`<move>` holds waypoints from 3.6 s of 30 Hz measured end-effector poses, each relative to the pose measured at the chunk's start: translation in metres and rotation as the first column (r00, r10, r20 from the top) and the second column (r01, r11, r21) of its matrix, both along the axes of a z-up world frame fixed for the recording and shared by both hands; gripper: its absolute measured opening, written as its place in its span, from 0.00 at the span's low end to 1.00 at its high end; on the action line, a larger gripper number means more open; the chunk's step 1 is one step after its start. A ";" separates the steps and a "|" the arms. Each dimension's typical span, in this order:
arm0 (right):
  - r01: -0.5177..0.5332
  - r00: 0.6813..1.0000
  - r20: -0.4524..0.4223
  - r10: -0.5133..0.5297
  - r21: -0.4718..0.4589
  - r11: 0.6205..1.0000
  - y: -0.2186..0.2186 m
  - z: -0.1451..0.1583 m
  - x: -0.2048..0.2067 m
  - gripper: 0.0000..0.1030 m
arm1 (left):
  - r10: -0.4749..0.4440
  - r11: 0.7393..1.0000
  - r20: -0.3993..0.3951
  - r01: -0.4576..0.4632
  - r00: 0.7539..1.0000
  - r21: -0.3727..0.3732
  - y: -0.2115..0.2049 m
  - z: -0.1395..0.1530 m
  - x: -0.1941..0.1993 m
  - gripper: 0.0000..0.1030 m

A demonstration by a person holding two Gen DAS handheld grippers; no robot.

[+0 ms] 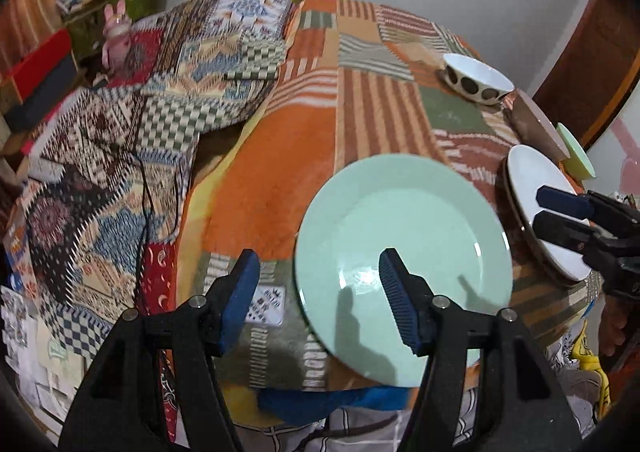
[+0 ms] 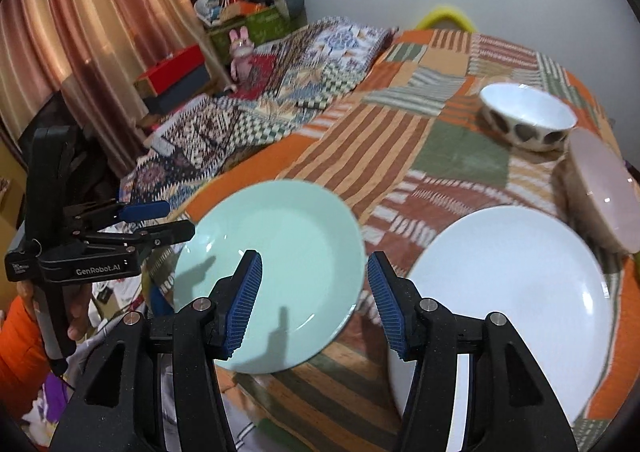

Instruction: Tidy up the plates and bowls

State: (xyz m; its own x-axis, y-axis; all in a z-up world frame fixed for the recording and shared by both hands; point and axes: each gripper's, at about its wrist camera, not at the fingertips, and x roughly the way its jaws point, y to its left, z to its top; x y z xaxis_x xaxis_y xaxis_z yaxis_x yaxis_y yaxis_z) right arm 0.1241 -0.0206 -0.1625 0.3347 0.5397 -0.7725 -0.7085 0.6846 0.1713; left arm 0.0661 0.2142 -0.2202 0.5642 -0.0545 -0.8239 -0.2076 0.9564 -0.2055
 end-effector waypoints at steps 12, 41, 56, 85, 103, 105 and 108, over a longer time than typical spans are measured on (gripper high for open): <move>0.002 0.999 -0.042 -0.006 -0.093 0.996 0.021 -0.029 0.005 0.50 | -0.060 0.996 -0.049 0.056 0.997 -0.064 0.000 -0.030 0.004 0.60; 0.061 0.994 -0.085 -0.068 -0.077 0.995 0.012 -0.037 0.020 0.21 | -0.075 0.994 -0.023 0.073 0.997 -0.079 -0.008 -0.025 -0.001 0.46; 0.077 0.997 0.001 -0.077 -0.014 0.997 -0.002 -0.009 0.018 0.20 | -0.051 0.996 0.037 0.054 0.998 -0.067 -0.009 -0.003 0.004 0.27; 0.300 0.947 0.097 -0.307 0.081 0.950 -0.135 0.047 0.018 0.20 | -0.295 0.955 0.149 0.292 0.944 0.040 -0.135 0.063 0.060 0.26; 0.395 0.917 0.039 -0.397 0.047 0.917 -0.189 0.021 0.026 0.20 | -0.386 0.922 0.039 0.384 0.922 0.042 -0.196 0.032 0.095 0.26; 0.395 0.917 0.035 -0.396 0.041 0.918 -0.189 0.018 0.027 0.20 | -0.384 0.923 0.028 0.382 0.923 0.041 -0.195 0.029 0.097 0.26; 0.392 0.919 0.034 -0.393 0.025 0.920 -0.188 0.011 0.029 0.20 | -0.381 0.924 0.015 0.380 0.925 0.048 -0.195 0.025 0.100 0.26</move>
State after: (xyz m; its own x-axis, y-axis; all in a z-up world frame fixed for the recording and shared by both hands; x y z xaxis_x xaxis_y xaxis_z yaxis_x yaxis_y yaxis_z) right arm 0.1531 -0.2085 -0.1510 0.5511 0.3724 -0.7467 -0.3897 0.9062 0.1643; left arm 0.1664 0.0190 -0.1955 0.5271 -0.2331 -0.8172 0.1777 0.9706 -0.1622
